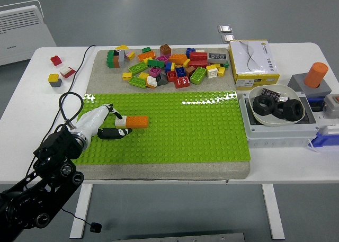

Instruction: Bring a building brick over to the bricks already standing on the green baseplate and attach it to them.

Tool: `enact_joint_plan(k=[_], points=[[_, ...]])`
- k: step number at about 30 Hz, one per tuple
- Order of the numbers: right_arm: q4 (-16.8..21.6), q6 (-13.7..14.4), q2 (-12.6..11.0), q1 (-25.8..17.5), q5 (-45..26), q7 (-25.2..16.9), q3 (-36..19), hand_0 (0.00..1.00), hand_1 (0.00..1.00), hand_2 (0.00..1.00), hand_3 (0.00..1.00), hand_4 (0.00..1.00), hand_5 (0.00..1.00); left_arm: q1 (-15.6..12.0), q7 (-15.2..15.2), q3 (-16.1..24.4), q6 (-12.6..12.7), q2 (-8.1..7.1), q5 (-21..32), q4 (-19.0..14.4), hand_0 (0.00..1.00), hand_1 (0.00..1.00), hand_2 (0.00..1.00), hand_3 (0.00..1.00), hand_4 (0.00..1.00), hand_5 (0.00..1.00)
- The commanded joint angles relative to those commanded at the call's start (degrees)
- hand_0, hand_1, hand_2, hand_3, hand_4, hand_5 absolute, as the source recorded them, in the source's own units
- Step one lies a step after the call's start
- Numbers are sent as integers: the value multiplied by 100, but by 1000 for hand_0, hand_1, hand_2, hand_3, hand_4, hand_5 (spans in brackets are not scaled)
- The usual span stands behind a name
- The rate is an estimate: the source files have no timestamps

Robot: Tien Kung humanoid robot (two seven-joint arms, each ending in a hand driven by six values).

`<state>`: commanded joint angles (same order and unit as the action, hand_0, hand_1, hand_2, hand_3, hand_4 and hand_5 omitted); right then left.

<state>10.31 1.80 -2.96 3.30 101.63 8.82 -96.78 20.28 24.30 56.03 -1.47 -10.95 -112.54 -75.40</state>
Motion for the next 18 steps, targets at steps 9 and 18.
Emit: enact_joint_plan(k=[9, 18], points=[[0, 4, 4, -4, -25, 1, 33, 515, 722, 790, 783, 818, 847, -11, -27, -36, 29, 36, 41, 165, 983, 984, 998, 643, 872, 471], [0, 3, 13, -10, -34, 2, 42, 515, 722, 790, 783, 819, 848, -16, -57, -72, 62, 52, 51, 259, 983, 984, 998, 641, 870, 472]])
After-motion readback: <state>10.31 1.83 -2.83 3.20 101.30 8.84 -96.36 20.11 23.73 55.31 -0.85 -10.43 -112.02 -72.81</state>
